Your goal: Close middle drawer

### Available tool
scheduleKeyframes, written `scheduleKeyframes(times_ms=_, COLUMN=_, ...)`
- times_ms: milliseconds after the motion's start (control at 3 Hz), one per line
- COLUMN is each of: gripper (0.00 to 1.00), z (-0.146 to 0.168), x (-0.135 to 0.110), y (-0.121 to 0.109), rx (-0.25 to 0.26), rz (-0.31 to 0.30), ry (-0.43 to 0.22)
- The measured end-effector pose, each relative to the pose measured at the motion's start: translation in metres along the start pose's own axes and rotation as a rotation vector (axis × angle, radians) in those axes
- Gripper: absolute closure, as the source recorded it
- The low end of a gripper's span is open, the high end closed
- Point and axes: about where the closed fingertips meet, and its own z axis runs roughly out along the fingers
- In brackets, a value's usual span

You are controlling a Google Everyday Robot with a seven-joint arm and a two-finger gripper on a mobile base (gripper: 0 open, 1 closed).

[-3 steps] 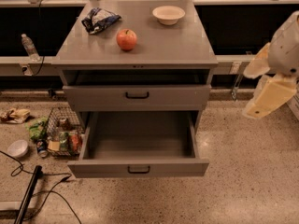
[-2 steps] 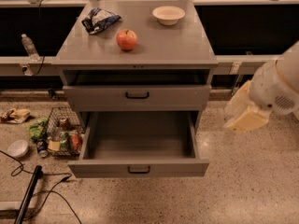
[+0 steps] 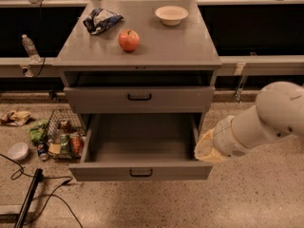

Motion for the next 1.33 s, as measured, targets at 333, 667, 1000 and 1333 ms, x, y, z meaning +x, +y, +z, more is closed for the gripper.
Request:
scheduleKeyframes(times_ms=333, gripper=1.0, z=0.015, x=0.001, y=-0.019, rx=0.077, rz=-0.033, ry=-0.006)
scheduleKeyframes(times_ms=667, gripper=1.0, z=0.014, x=0.001, y=-0.02, rx=0.08, rz=-0.033, ry=-0.006)
scheduleKeyframes(times_ms=1000, gripper=1.0, z=0.043, x=0.035, y=-0.022, rx=0.075, rz=0.004, ry=0.01)
scheduleKeyframes(times_ms=1333, gripper=1.0, z=0.086, x=0.093, y=-0.033, rx=0.104, rz=0.066, ry=0.039)
